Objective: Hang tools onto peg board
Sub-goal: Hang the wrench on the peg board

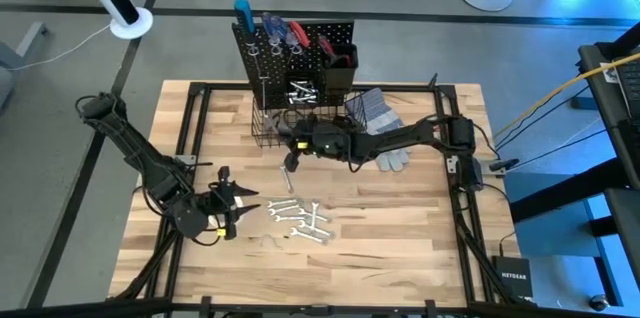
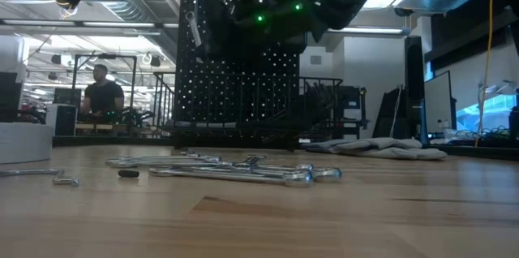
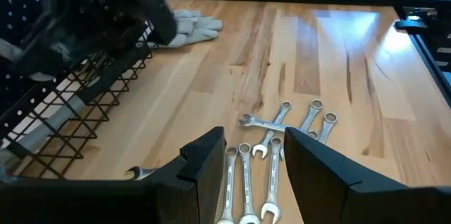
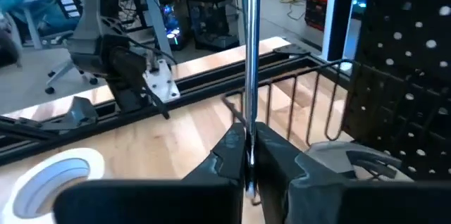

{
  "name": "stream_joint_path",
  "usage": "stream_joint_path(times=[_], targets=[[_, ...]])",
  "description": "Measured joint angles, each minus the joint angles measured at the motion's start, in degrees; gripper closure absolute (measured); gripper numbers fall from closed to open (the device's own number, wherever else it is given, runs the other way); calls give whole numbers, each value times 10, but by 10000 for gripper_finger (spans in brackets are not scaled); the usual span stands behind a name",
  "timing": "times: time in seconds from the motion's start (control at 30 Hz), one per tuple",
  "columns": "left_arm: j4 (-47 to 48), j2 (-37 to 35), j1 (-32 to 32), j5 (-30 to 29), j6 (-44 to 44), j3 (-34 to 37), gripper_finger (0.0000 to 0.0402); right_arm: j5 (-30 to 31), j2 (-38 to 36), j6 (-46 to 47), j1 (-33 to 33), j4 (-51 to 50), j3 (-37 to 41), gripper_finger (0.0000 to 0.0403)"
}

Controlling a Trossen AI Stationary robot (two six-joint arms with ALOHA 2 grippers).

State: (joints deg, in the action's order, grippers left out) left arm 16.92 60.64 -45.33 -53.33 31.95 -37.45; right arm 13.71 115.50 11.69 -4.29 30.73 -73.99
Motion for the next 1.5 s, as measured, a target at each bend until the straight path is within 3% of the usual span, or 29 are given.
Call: stream_joint_path(times=[0.23,1.2,1.37,1.5], targets=[[0,0,1,-1,-5,0,261,-8,0,-97,-7,47,0,380],[0,0,13,-1,2,0,261,5,25,-188,-16,82,-3,379],[1,-2,12,-49,-5,0,261,7,6,-186,7,76,-3,379],[-2,-17,12,-100,-24,0,261,-27,-27,-186,38,52,-3,379]])
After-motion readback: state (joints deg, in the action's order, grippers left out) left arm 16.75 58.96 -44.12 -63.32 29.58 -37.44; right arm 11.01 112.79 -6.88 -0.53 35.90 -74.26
